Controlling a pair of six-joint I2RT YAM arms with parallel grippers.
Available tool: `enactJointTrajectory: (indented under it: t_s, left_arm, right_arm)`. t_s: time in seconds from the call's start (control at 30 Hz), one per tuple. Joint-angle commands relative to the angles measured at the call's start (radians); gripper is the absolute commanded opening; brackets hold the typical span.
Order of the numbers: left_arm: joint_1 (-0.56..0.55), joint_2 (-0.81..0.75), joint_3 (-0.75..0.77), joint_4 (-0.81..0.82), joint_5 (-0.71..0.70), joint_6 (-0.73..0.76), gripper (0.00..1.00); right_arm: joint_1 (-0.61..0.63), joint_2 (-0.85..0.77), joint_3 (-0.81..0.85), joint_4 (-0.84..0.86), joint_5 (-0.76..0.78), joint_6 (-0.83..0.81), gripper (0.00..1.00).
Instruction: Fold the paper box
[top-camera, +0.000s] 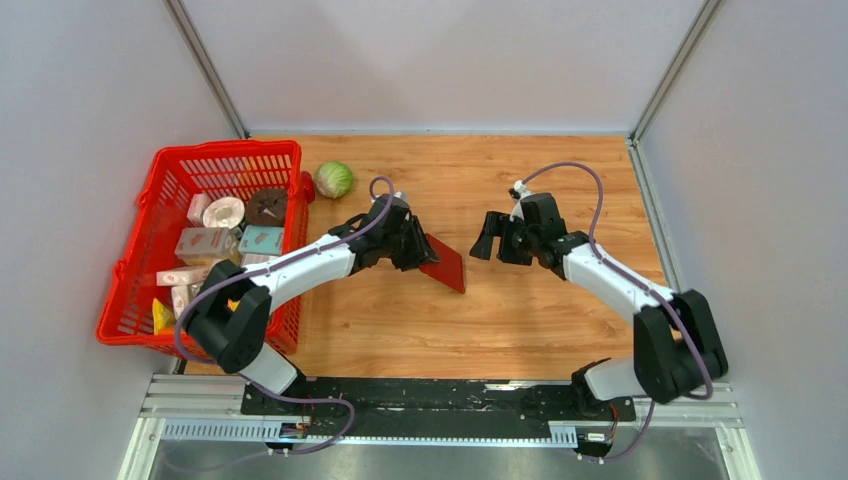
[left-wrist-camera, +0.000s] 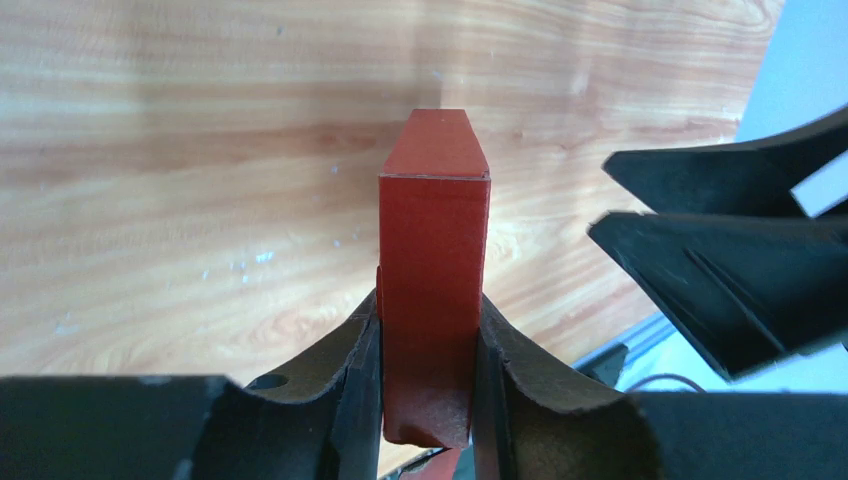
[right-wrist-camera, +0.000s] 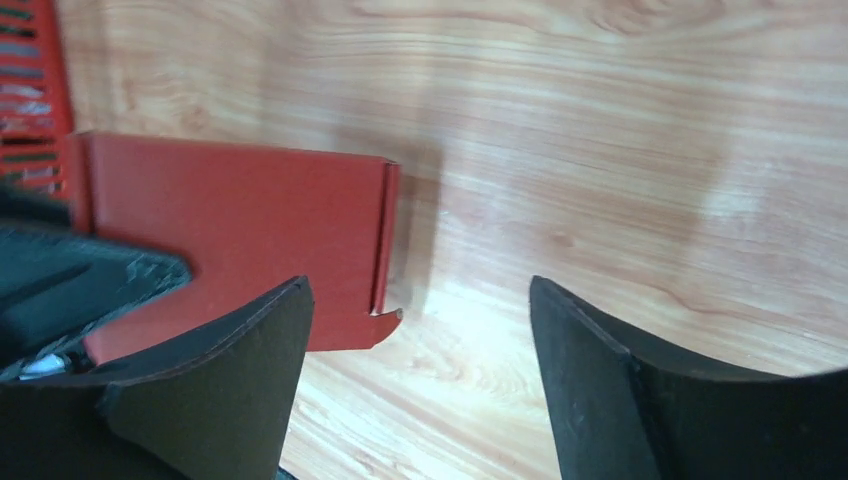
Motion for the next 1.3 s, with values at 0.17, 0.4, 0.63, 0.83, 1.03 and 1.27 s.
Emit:
enactJointTrajectory:
  t_s: [0.17, 0.4, 0.63, 0.83, 1.03, 1.27]
  left_arm:
    - [0.087, -0.234, -0.091, -0.097, 0.210, -0.065, 0.40]
    - [0.142, -0.380, -0.217, -0.057, 0.403, -0.191, 0.41]
    - [0.151, -0.477, -0.332, 0.028, 0.503, -0.381, 0.38]
    - [0.151, -0.535, -0.375, 0.015, 0.495, -0.450, 0.39]
    - [0.151, -0.554, -0.407, 0.044, 0.492, -0.492, 0.40]
    - [0.151, -0.548, -0.423, 0.098, 0.492, -0.513, 0.49]
  right_arm:
    - [0.551, -0.349, -0.113, 0.080, 0.528, -0.373, 0.91]
    - [0.843, -0.380, -0.169, 0.221, 0.803, -0.579, 0.92]
    - [0.975, -0.274, -0.170, 0.355, 0.973, -0.725, 0.95]
    - [1.013, -0.239, -0.170, 0.413, 1.044, -0.740, 0.88]
    - [1.039, -0.243, -0.213, 0.493, 1.128, -0.788, 0.68]
    - [1.055, -0.311, -0.278, 0.571, 1.127, -0.806, 0.45]
